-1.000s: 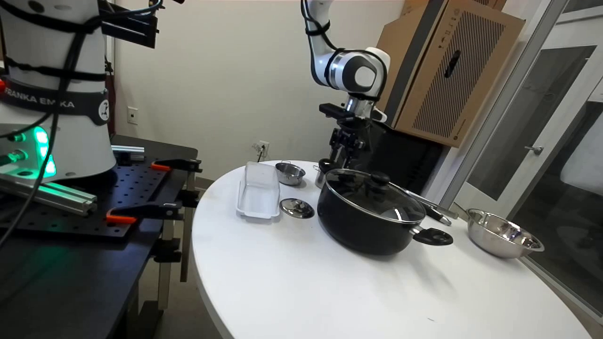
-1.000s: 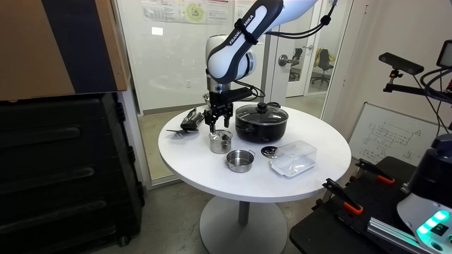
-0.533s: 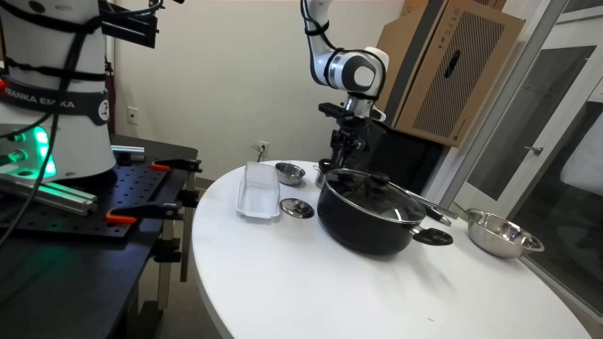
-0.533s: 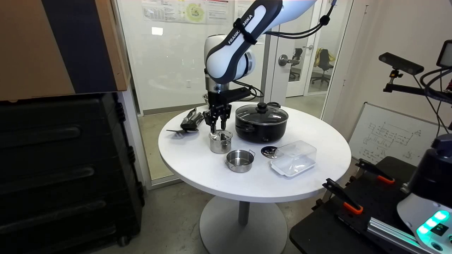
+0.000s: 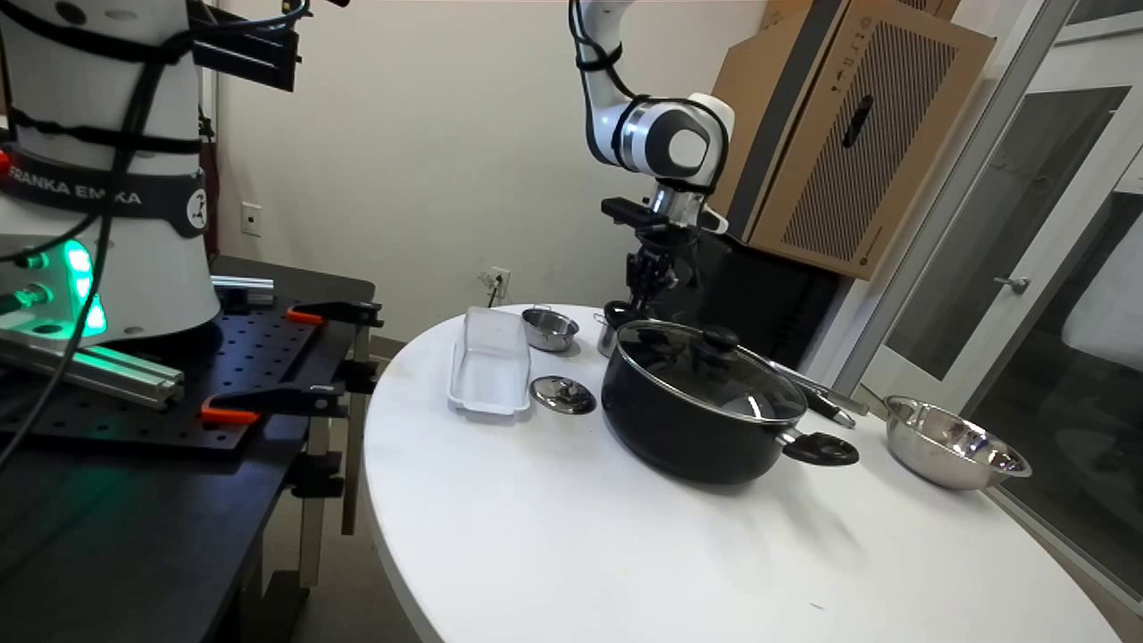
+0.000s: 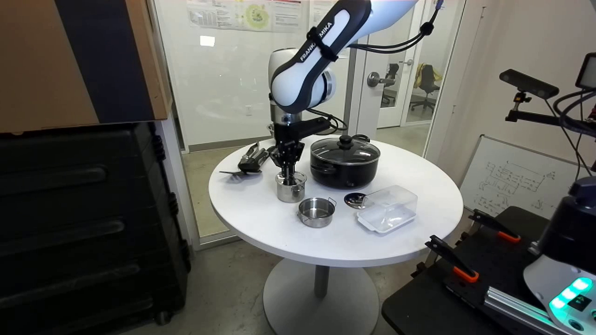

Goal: Remove the lid from the pot and put it on the table

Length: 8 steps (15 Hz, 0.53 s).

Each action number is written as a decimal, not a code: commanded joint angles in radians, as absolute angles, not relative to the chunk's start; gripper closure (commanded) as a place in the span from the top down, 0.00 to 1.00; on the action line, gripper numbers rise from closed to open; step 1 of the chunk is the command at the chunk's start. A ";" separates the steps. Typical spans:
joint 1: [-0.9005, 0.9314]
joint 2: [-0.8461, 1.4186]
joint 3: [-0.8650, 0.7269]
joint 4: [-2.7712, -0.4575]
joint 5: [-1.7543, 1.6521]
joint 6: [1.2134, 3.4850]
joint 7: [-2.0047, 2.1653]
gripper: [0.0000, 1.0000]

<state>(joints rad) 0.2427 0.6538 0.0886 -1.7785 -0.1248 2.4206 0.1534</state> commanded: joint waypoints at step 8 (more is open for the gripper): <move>0.247 0.629 0.081 -1.777 -0.105 2.415 0.174 0.00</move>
